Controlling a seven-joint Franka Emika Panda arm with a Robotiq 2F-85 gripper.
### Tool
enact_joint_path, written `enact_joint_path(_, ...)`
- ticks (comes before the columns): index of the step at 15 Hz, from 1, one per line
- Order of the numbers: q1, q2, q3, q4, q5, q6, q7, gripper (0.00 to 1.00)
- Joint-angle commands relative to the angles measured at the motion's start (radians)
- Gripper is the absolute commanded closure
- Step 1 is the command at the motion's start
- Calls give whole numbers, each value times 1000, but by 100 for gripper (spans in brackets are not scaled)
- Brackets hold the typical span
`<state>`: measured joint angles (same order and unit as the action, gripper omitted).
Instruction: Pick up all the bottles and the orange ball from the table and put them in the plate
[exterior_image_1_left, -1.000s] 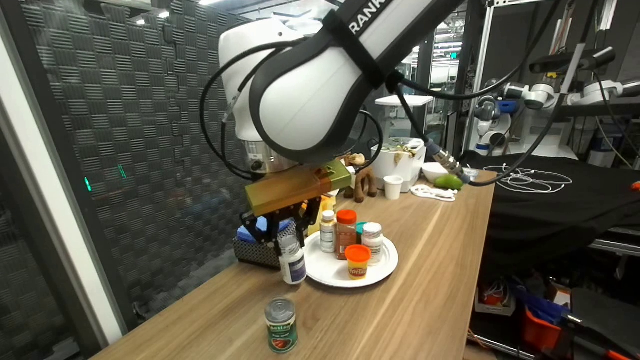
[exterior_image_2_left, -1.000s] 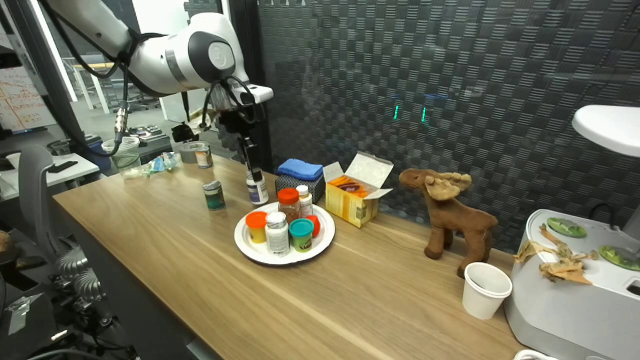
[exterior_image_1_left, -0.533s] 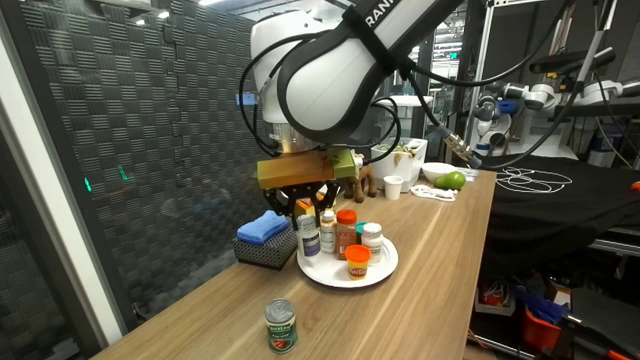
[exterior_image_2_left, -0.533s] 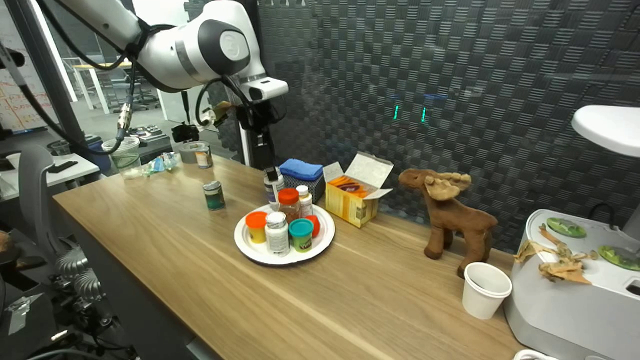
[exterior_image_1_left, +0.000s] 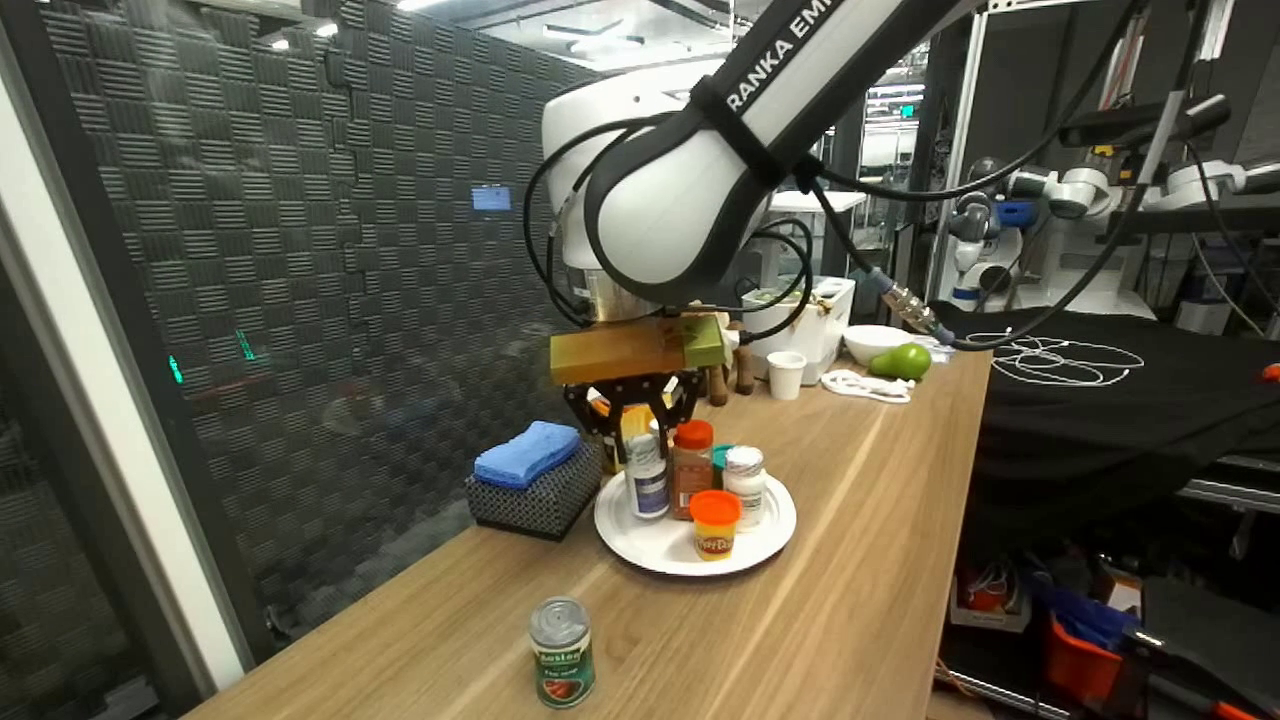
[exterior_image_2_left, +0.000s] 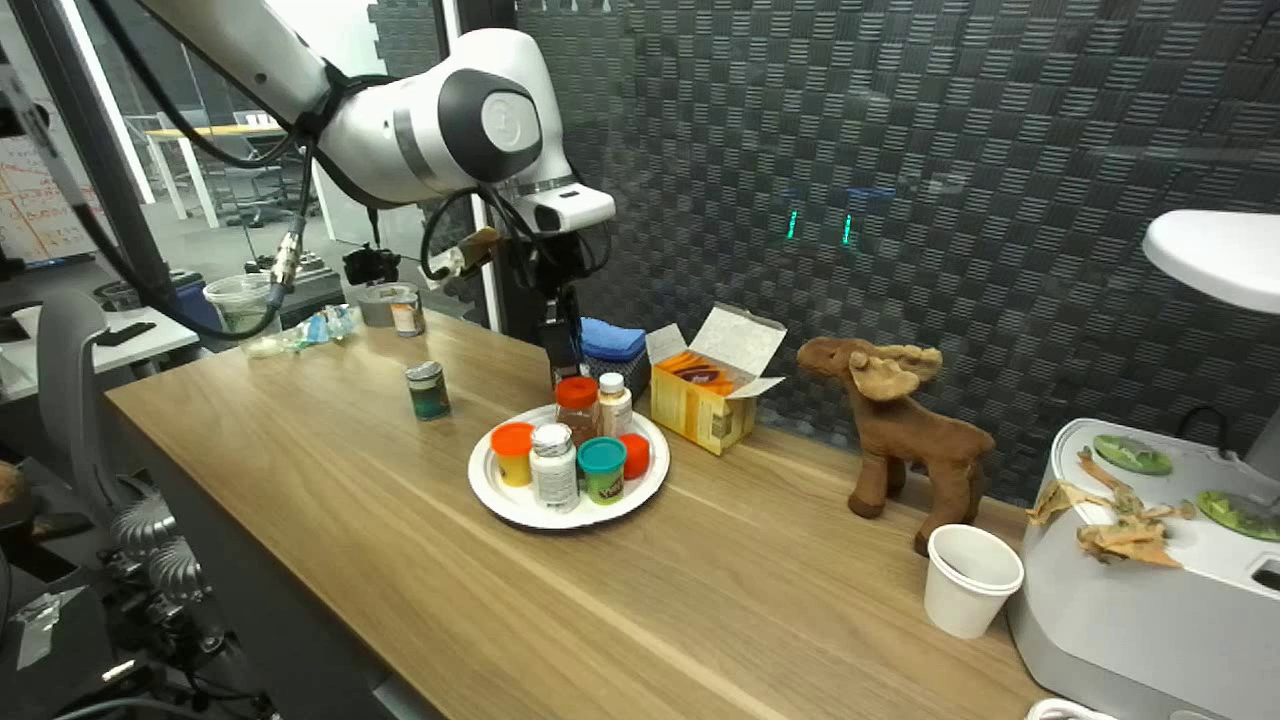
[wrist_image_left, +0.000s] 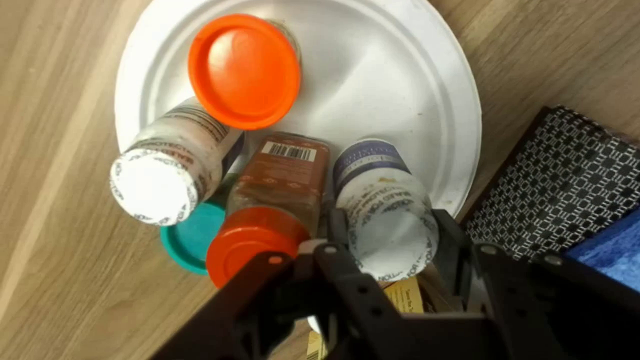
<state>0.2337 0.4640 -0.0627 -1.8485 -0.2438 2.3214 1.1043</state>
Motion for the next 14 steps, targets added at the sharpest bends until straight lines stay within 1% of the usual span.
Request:
enact_joint_path(1,-18,20,11,31,37,7,-13,80)
enact_joint_path(5,-22,35,16,45,57,3,-27,80)
enact_joint_path(6,-19,35,15,44,55,5,-27,54)
enact_joint_path(7,-17,31,15,39,48,12,-32,30)
enact_joint_path(9,-2,15,8,28,29,17,-16,27)
enact_joint_path(10,7,5,4,23,17,19,-3,21)
enact_joint_path(12,30,-17,-6,15,-15,24,20,5)
enact_joint_path(13,44,-31,-11,11,-38,20,36,0)
enact_joint_path(14,58,-47,-12,4,-63,17,48,0)
